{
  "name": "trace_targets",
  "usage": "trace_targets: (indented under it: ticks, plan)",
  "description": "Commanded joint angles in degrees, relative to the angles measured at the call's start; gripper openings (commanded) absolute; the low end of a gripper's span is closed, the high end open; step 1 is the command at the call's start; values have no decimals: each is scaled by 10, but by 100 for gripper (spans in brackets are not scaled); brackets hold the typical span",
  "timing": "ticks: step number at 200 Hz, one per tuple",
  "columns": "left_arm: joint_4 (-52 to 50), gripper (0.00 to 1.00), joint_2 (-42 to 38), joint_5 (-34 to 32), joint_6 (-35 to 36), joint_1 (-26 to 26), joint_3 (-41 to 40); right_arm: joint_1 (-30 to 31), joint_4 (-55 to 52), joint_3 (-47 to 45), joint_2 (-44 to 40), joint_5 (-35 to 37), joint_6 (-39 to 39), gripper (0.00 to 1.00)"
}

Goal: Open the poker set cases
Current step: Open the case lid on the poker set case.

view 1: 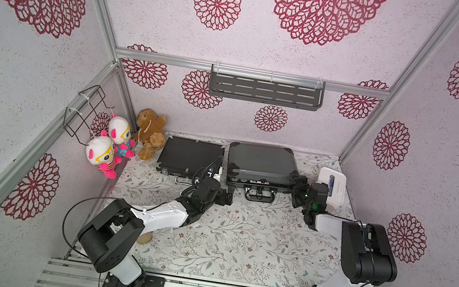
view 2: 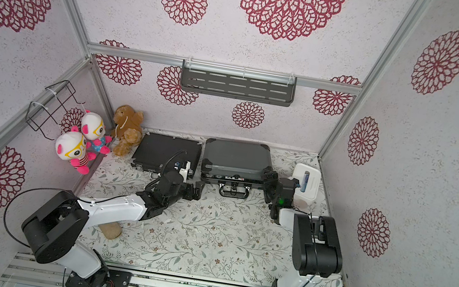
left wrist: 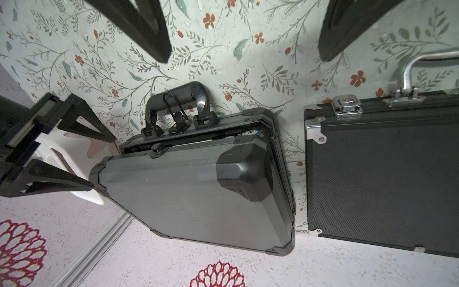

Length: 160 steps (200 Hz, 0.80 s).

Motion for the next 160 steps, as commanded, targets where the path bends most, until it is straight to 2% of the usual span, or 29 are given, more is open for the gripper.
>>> trace_targets:
  ticks: [1,160]
  plan:
    - [8,97,7,8,6,-3,17,8,87,16,12,-14,47,95]
    - [11,97,7,19,5,-4,16,57,59,74,6,4,57,93]
